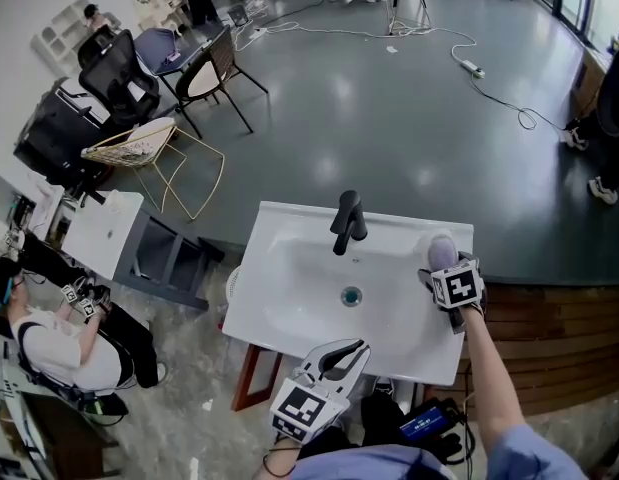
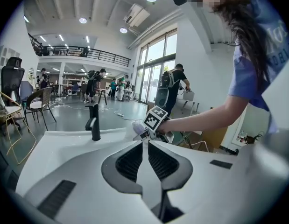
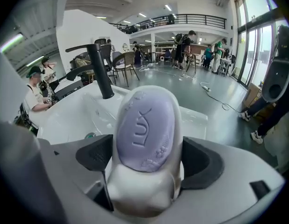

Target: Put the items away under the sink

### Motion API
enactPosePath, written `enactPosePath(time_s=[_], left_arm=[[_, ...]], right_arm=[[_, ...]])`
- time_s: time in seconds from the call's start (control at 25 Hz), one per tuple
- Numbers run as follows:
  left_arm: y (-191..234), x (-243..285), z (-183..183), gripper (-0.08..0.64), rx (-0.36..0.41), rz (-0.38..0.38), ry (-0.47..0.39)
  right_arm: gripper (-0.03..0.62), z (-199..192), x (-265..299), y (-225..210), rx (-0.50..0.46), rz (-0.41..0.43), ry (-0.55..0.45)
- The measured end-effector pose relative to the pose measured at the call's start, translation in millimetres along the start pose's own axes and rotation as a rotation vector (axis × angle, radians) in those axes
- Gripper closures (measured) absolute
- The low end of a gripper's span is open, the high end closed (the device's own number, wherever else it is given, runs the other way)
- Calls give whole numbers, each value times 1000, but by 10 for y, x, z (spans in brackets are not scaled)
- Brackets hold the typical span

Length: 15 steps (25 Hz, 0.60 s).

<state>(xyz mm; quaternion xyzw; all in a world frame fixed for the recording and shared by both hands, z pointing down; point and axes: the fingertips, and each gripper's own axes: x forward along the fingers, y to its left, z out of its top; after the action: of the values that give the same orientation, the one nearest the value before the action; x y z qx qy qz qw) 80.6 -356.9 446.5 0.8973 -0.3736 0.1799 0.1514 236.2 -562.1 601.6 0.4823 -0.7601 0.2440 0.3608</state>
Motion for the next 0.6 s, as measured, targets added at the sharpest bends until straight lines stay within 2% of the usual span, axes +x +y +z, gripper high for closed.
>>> enactPosePath(time_s=[0.16, 0.32, 0.6], left_arm=[[-38, 5, 11, 526, 1, -3, 3], [-31, -3, -5, 526, -3, -2, 4], [83, 38, -32, 525, -39, 2, -5]], right_arm=[[156, 25, -21, -13, 15, -18, -22], [156, -47, -50, 54, -41, 27, -42], [158, -102, -181, 245, -82, 115, -57]])
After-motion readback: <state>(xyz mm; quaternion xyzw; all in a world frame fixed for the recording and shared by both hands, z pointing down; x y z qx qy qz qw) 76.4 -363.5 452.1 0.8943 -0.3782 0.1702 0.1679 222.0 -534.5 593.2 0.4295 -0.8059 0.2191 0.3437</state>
